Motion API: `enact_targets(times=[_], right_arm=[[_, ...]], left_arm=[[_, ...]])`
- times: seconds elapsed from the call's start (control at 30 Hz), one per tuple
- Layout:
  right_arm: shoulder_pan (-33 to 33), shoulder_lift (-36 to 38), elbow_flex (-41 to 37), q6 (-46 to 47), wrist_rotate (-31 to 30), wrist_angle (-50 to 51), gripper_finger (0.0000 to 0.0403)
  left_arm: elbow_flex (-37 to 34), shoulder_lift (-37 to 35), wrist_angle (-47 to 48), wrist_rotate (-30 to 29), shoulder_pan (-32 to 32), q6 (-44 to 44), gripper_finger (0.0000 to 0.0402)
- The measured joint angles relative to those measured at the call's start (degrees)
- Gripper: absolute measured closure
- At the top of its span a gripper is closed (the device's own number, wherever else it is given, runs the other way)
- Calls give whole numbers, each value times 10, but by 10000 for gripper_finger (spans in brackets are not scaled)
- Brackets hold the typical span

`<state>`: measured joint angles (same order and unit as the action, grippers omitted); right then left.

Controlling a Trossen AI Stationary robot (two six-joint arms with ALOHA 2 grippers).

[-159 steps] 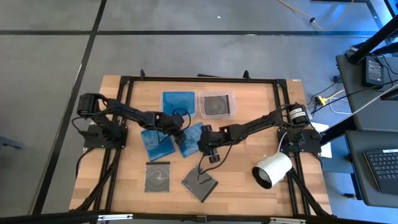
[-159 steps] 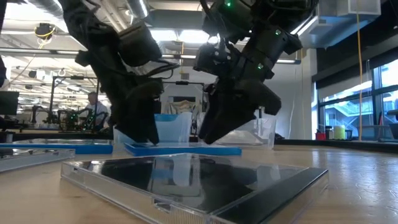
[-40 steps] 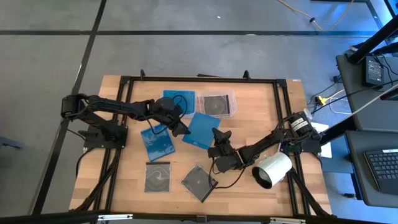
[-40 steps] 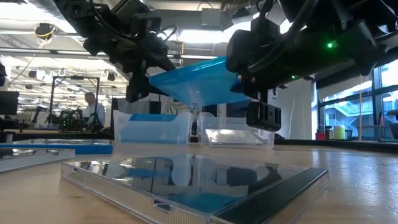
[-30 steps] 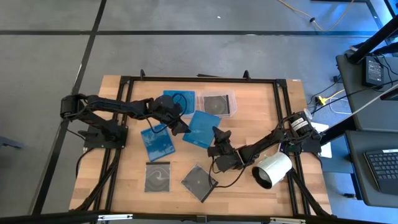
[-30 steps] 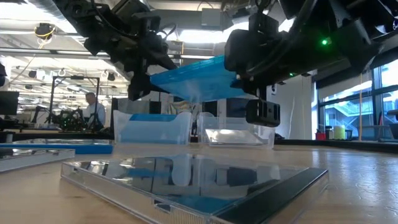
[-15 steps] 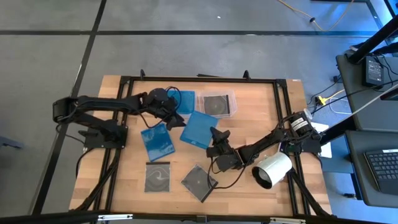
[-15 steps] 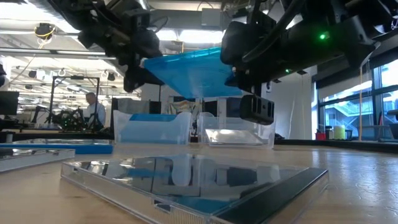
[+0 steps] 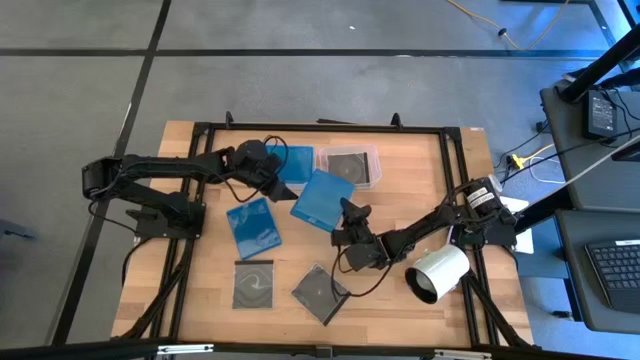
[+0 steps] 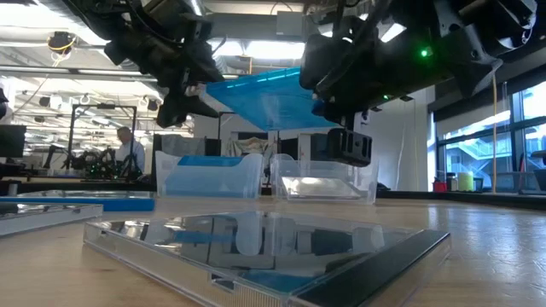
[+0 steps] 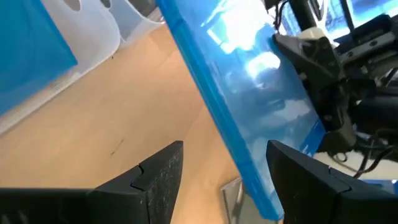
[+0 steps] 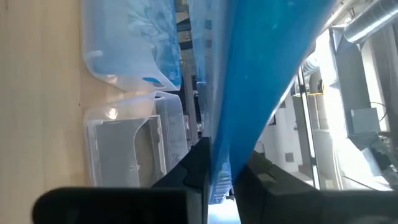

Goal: Pick & place jewel cases by type
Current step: Put the right blue CD case into the left transparent bin

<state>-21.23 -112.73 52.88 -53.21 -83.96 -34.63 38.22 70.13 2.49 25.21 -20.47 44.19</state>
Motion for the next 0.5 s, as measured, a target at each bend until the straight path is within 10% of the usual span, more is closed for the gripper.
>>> enact_targets(times=[0.5], right_arm=[[7,0,0,-64,89,-127,350]], left_arm=[[-1,3,-38,20,16,7,181]])
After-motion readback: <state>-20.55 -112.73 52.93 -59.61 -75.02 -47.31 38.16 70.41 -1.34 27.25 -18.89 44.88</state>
